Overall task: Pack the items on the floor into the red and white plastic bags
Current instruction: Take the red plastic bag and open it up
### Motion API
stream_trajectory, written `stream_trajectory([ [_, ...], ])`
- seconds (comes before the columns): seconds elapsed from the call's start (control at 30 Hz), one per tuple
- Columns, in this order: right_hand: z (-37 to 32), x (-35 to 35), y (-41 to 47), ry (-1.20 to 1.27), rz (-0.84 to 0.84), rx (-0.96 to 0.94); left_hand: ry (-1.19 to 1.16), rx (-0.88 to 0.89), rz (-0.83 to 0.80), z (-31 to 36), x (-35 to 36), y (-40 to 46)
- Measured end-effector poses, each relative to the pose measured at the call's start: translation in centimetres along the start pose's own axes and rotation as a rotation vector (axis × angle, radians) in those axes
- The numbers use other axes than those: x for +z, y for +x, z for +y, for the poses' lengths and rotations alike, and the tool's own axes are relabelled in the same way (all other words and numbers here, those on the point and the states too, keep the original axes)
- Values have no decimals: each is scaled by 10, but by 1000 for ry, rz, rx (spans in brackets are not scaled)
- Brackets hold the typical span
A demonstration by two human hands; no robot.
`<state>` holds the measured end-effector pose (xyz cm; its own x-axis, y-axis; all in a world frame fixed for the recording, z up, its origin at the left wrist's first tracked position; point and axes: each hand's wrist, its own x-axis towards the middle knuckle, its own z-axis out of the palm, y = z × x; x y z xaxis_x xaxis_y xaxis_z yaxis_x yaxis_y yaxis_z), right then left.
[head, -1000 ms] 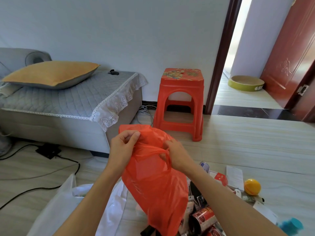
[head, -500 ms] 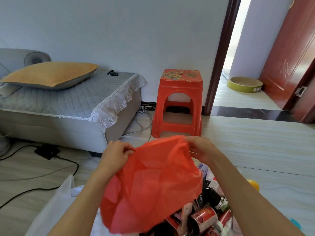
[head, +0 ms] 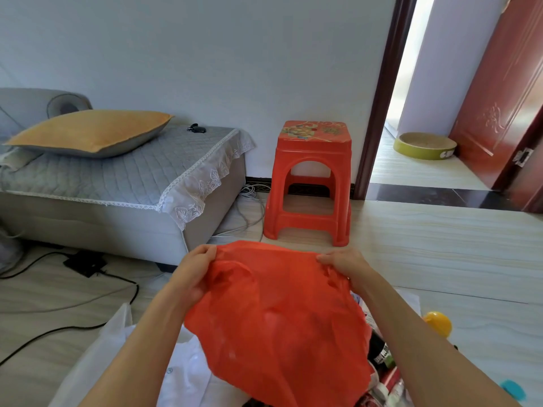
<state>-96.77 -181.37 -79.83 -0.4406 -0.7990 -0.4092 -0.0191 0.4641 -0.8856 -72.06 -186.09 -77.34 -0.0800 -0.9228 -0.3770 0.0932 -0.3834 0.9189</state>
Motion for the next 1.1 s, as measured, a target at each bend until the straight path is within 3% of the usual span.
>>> stream_trajectory([
  [0.1,-7,-5,-10,192,-219,-43,115,98,108,9,-8,0],
  [0.17,-7,-13,-8,331,-296,-28,136,112,64,12,-18,0],
  [0.27,-5,-20,-4,404,-334,15,55,59,-79,10,-34,3],
  [0.37,-6,-15,-1,403,-257,-8,173,98,-79,7,-43,4],
  [0.43,-9,-8,0,402,-113,-74,359,171,-61,1,-47,6],
  [0.53,-17,7,-5,250,24,-263,975,364,180,-9,-43,13],
  [0.6,-23,17,-13,154,17,-382,1093,605,272,-10,-28,10],
  [0.7,-35,25,-23,152,-51,-437,1020,1039,-93,-8,7,-7],
  [0.77,-39,29,-29,194,-105,-435,1073,1143,-277,-13,30,-16],
  [0.8,-40,31,-31,222,-121,-430,1087,1166,-295,-16,37,-15],
  [0.97,-48,26,-39,245,-123,-431,827,1061,-206,-22,45,-5],
  [1.03,-46,24,-39,-8,-141,-518,709,891,-150,-15,47,-4],
  [1.1,-39,27,-37,-423,-137,-622,579,731,-113,-9,49,-3],
])
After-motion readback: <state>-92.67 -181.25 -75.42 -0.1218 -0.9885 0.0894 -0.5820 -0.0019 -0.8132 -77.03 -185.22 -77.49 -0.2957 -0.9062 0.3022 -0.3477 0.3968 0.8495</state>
